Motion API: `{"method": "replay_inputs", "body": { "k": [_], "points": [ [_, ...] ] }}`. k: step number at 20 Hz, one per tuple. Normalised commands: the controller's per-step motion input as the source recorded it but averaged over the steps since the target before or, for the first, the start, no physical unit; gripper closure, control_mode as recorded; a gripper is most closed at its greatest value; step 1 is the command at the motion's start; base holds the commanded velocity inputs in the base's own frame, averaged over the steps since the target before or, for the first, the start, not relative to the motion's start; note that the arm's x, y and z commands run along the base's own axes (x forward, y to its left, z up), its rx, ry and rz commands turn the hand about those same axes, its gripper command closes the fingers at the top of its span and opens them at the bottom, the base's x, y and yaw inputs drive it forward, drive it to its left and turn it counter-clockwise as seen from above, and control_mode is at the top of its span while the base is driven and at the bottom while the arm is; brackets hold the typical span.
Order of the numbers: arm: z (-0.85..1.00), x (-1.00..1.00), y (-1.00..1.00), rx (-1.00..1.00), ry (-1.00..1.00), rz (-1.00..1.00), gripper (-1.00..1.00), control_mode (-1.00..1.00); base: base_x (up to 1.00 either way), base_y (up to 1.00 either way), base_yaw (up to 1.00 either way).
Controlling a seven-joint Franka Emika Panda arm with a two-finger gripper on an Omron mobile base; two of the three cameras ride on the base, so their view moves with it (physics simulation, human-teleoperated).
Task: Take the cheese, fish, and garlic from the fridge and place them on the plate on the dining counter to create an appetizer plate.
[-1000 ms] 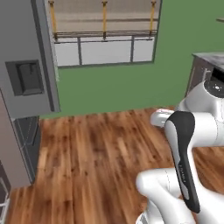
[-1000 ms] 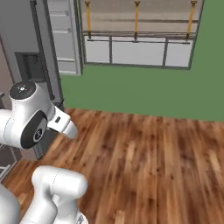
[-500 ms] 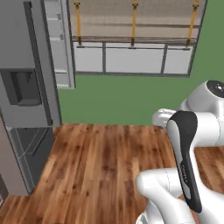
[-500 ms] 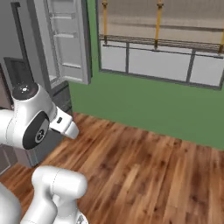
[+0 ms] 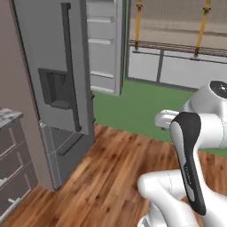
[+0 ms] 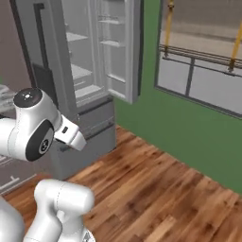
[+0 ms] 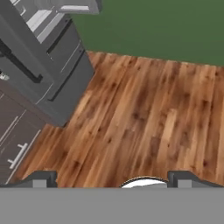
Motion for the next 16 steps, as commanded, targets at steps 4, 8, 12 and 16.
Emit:
{"method": "replay_inputs", "body": {
  "k": [4,8,12,16],
  "points": [
    [0.00,0.00,0.00,0.00,0.00,0.00,-1.00,1.00,0.48,-0.54,0.67],
    [0.00,0.00,0.00,0.00,0.00,0.00,-1.00,1.00,0.21,-0.77,0.58],
    [0.00,0.00,0.00,0.00,0.00,0.00,-1.00,1.00,0.01,-0.93,0.49],
    [0.00,0.00,0.00,0.00,0.00,0.00,-1.00,1.00,0.00,-0.99,0.44]
  ]
}}
